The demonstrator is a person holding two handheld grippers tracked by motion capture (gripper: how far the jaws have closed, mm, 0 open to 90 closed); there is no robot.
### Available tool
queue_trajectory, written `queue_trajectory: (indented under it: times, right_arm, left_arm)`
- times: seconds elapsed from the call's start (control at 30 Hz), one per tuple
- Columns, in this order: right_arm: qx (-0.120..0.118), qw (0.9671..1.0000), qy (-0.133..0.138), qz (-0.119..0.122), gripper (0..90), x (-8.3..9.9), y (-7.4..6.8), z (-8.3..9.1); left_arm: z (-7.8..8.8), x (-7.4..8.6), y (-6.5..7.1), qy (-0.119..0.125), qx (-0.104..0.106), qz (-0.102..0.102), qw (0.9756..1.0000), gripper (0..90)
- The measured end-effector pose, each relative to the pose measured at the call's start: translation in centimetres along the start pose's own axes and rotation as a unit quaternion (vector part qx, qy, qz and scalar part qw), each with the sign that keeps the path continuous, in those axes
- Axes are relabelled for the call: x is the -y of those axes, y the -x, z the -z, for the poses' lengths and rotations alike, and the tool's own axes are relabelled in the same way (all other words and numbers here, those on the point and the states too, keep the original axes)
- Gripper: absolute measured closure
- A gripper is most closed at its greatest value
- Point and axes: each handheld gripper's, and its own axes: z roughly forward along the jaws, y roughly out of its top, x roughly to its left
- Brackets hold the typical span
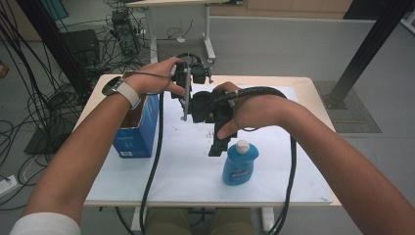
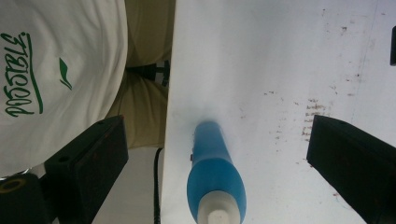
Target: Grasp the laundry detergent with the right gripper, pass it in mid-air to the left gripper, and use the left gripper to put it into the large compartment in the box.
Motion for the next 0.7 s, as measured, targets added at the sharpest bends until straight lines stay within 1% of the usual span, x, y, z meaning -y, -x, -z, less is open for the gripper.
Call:
queue_trajectory:
  times: [0.1,0.17,0.2,0.23,0.27,0.53,0.7]
  right_arm:
    - [0.001,1.0,0.003,0.0,5.3,0.3,0.0,0.1]
    - [0.003,1.0,0.007,0.005,5.1,0.6,0.0,0.1]
    - [0.005,0.9999,0.011,0.011,5.0,0.8,0.1,0.2]
    - [0.006,0.9998,0.013,0.011,5.1,0.9,0.1,0.2]
    - [0.006,0.9998,0.016,0.012,5.0,1.1,0.1,0.2]
    - [0.008,0.9994,0.024,0.025,5.2,2.2,0.1,0.1]
    - [0.01,0.9987,0.04,0.03,5.2,3.6,0.1,0.6]
  left_arm:
    - [0.0,0.0,0.0,0.002,0.0,0.001,1.0,9.9]
    - [0.0,-0.1,0.1,0.0,-0.002,0.0,1.0,10.0]
    - [-0.1,0.0,0.1,0.002,-0.003,-0.001,1.0,9.9]
    - [-0.1,-0.1,0.2,0.0,-0.001,-0.001,1.0,9.9]
    - [-0.2,-0.1,0.3,0.004,-0.001,0.001,1.0,10.0]
    - [-0.4,-0.1,0.4,0.004,-0.001,0.011,0.9999,9.9]
    - [-0.5,-0.4,0.4,0.004,0.0,0.018,0.9998,10.0]
